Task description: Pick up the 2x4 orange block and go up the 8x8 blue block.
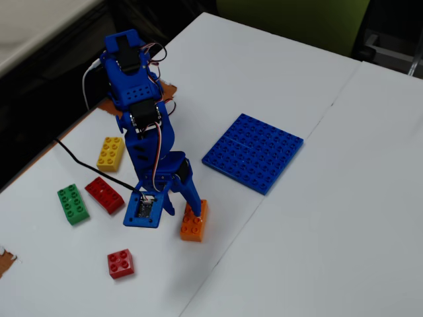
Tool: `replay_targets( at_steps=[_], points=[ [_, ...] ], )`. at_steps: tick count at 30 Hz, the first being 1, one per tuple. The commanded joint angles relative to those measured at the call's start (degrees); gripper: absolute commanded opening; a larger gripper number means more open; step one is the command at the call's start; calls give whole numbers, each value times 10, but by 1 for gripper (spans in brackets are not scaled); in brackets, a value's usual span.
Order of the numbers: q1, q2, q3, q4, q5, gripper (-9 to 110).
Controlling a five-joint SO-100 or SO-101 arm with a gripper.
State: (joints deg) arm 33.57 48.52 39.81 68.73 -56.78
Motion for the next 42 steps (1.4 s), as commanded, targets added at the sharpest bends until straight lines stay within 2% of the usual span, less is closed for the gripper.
replay_targets(
  at_steps=[1, 20, 32, 38, 42],
  points=[
    [-11, -2, -32, -9, -5, 21],
    [-26, -46, -32, -41, -15, 21],
    [-26, -58, -32, -51, -19, 15],
    [-26, -58, -32, -48, -18, 1],
    [-25, -56, -32, -47, -21, 0]
  ],
)
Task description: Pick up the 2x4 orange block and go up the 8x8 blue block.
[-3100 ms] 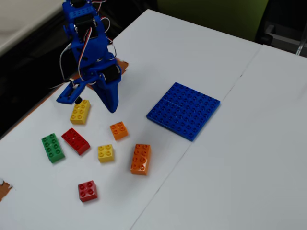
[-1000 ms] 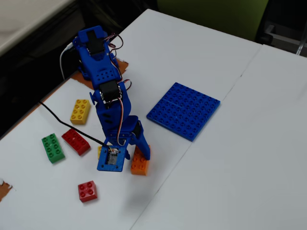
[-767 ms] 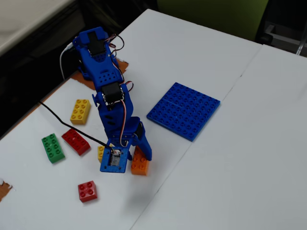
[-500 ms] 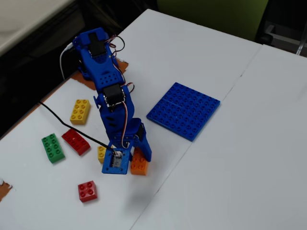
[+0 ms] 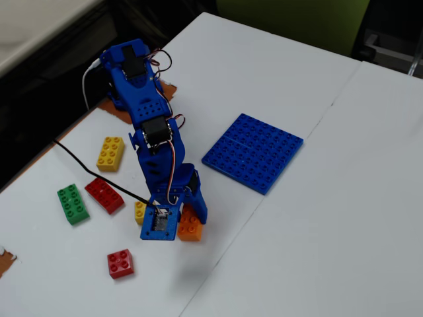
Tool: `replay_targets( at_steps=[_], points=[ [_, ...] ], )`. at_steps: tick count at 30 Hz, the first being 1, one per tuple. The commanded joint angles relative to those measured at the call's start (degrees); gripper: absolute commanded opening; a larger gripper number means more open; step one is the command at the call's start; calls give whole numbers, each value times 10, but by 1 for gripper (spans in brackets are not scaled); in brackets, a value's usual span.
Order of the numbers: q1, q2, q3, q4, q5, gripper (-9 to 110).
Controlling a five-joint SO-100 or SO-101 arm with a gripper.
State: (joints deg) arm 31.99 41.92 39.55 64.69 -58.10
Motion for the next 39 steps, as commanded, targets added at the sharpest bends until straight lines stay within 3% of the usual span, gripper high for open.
replay_targets(
  at_steps=[1, 22, 39],
  points=[
    [-8, 11, -29, -6, -8, 0],
    [12, 237, 87, 40, -23, 0],
    [-82, 474, 273, 51, -117, 0]
  ],
)
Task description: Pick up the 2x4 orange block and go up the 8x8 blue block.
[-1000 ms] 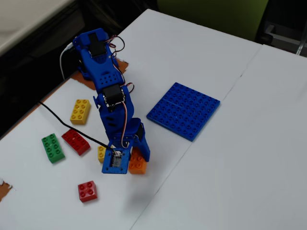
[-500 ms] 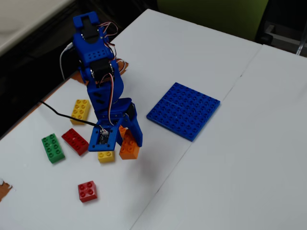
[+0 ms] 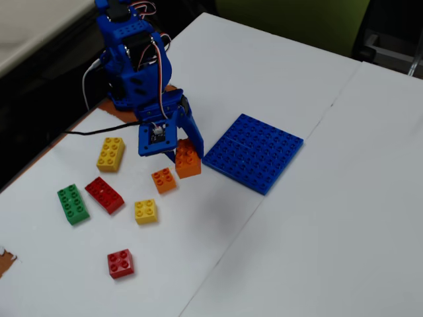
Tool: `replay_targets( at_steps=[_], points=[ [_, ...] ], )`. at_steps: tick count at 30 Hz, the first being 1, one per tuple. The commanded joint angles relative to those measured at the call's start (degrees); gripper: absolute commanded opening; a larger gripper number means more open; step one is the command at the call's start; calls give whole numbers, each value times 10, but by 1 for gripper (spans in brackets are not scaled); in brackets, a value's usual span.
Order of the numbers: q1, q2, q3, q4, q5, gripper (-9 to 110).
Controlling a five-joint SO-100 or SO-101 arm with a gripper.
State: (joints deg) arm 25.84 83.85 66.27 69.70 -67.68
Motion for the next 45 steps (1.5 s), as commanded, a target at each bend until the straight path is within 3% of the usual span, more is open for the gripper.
replay_targets(
  at_steps=[1, 19, 45],
  points=[
    [-27, 62, 14, 1, -32, 0],
    [-142, 62, 24, 4, -170, 0],
    [-227, -22, 10, 35, -194, 0]
  ],
)
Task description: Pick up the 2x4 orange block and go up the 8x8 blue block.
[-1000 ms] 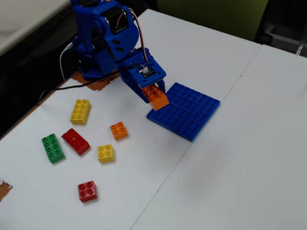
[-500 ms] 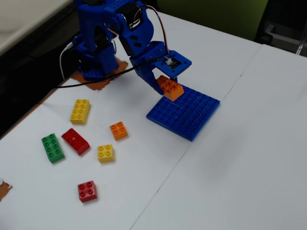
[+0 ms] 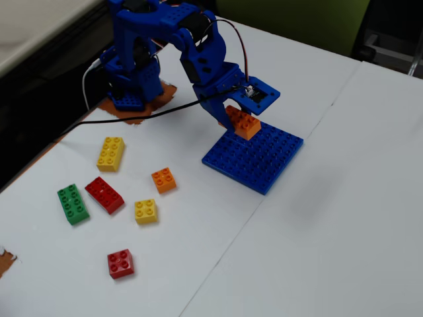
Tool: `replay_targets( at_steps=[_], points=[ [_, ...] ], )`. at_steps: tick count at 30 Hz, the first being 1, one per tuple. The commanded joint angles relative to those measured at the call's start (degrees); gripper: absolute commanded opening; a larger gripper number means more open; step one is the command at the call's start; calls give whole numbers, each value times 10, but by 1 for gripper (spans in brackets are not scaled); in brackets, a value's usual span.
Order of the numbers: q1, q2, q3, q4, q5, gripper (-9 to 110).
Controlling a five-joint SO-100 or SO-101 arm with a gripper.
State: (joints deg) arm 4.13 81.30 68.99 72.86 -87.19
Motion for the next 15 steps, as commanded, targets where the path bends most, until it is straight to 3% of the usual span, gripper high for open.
replay_targets(
  at_steps=[1, 15],
  points=[
    [-12, 4, -18, 4, 3, 0],
    [-25, -7, -18, 0, -2, 0]
  ],
)
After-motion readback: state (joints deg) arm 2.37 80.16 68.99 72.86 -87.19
